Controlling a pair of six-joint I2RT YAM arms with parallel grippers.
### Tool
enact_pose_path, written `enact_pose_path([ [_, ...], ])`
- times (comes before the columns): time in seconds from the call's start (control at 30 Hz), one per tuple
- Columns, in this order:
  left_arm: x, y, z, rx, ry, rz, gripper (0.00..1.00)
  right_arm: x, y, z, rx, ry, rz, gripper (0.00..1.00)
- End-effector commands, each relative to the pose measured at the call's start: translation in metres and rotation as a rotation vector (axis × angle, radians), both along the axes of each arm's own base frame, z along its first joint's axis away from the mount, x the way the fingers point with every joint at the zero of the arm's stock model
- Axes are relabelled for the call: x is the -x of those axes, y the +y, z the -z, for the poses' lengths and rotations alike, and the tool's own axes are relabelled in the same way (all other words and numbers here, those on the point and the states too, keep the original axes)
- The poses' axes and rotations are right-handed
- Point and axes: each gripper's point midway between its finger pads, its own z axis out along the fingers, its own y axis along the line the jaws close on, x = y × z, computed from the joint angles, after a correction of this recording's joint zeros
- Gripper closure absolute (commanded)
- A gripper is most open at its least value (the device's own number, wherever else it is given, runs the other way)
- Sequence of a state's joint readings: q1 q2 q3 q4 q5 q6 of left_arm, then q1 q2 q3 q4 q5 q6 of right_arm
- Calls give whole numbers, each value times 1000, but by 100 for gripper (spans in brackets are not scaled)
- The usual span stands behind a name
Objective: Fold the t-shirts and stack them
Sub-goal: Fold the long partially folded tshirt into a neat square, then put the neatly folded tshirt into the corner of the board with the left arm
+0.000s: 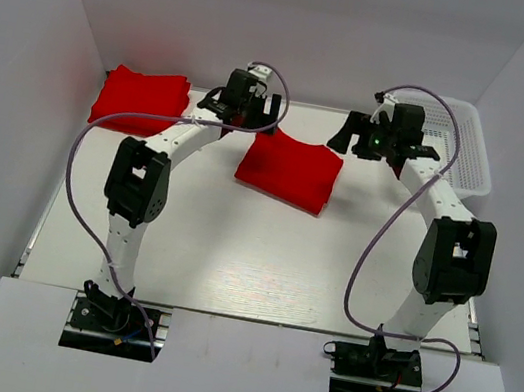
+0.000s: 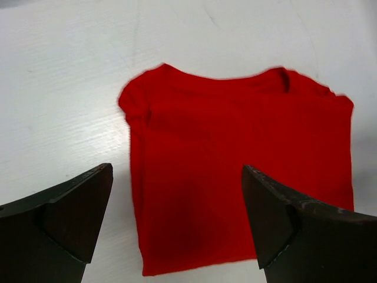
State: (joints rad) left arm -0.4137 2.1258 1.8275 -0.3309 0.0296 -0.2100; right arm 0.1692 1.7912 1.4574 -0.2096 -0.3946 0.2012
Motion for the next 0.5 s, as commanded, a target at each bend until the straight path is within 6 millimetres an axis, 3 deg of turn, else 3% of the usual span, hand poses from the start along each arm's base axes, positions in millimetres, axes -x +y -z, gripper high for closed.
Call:
enact_pose_path([
  [0.0,21,-20,-4,2,23,146,0,22,11,15,3,37,-84,9],
  [0.2,39,-43,37,64,142,243,12,21,25,40,-1,96,-111,9],
  [0.23,42,-43,49,70,175,229,13,19,30,57,-4,136,-117,9],
  [0.33,55,-39,75,76,231,219,15,17,40,81,-20,197,-149,9],
  [0.43,74,-33,90,86,270,210,16,23,49,101,-24,242,-166,9],
  [0.47,90,-26,108,79,328,194,18,25,52,108,-21,248,-169,9],
])
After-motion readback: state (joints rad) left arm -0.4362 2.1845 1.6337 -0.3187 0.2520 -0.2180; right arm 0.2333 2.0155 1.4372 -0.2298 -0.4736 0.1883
